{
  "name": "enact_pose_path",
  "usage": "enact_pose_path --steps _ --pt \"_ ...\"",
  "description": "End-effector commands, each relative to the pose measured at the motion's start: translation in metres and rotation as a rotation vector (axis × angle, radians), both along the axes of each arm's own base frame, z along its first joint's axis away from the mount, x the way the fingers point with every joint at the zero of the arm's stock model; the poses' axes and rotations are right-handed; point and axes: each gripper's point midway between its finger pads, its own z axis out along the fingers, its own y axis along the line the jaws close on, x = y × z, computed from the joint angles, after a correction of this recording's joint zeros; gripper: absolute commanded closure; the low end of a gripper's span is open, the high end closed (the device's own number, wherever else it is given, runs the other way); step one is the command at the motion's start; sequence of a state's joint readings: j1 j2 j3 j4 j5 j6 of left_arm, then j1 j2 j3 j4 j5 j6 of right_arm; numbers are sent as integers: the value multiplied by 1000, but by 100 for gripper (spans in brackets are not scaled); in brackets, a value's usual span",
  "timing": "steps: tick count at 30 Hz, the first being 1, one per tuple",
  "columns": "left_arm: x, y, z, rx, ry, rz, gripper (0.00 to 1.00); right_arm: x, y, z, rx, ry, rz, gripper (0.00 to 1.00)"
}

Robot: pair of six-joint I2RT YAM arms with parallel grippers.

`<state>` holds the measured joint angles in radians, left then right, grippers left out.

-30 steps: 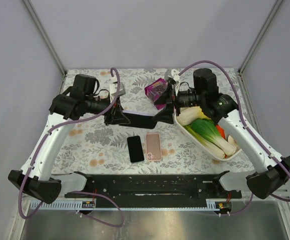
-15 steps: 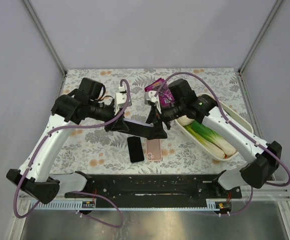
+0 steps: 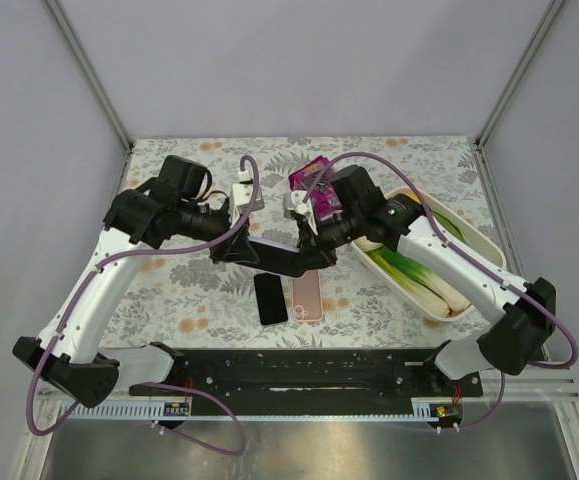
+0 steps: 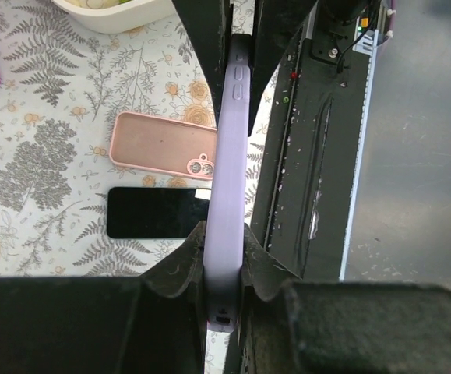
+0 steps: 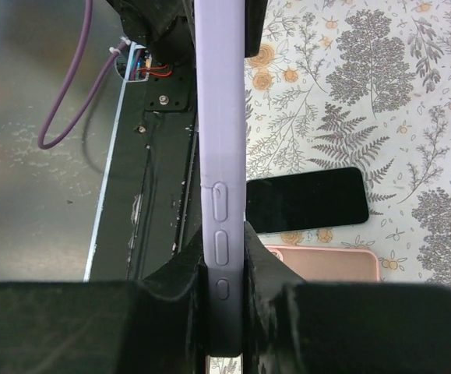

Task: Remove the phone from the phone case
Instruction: Remove the phone case from the phone.

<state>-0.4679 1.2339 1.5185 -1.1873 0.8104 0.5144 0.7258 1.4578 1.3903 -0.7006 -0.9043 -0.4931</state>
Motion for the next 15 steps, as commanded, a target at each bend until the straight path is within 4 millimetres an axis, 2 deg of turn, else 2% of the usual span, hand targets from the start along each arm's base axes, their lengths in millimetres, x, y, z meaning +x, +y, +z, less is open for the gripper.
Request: enact_pose_path --steps 1,3,4,7,8,9,10,11,15 --pt "5 -13 33 -123 -102 -34 100 -8 2 2 12 14 5 98" --pt "3 -15 35 -138 -101 -41 100 -10 2 1 12 33 10 100" --pt "3 -15 34 -141 -90 -40 95 -11 2 1 12 44 10 100" --pt "-4 -17 34 -166 -62 -60 46 -12 0 0 17 49 -6 100" --pt "-5 -18 34 -179 -56 -61 35 -12 1 1 28 40 -11 100" --pt "-7 -19 32 -191 -43 -58 20 -11 1 4 43 30 -23 100" --pt "-8 -20 34 -211 -37 -52 14 -12 0 6 54 24 -30 100" --pt "-8 -21 35 -225 -31 -45 10 -12 -1 9 66 15 -42 100" --pt "0 -17 49 -320 13 33 7 -9 -5 24 83 -11 -87 100"
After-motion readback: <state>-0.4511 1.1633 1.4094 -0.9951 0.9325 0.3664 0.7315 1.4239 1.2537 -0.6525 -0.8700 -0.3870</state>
